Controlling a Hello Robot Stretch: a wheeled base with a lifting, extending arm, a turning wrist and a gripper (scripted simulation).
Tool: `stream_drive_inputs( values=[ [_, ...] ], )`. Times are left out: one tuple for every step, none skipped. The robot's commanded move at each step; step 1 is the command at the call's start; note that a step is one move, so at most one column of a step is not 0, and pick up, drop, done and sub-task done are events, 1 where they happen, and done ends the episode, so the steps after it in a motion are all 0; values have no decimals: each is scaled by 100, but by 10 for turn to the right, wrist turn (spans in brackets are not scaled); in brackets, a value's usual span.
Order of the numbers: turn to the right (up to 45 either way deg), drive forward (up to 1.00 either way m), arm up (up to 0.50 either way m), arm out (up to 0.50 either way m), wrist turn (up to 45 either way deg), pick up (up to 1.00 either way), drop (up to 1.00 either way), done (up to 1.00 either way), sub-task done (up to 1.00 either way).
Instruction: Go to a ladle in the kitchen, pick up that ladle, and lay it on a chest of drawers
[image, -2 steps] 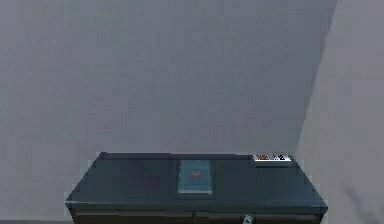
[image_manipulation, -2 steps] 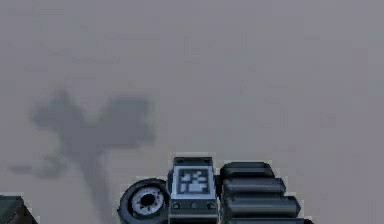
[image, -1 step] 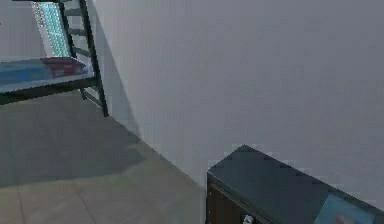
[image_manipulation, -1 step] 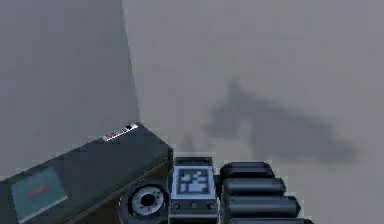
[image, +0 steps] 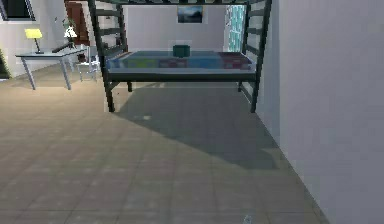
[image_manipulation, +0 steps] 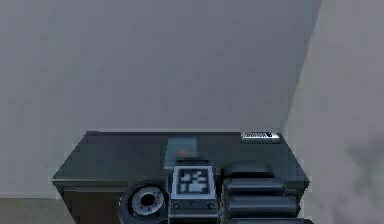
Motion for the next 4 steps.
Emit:
stream_drive_inputs(
  values=[
    [-330,0,0,0,0,0,0,0,0],
    [450,0,0,0,0,0,0,0,0],
    [450,0,0,0,0,0,0,0,0],
    [450,0,0,0,0,0,0,0,0]
  ],
)
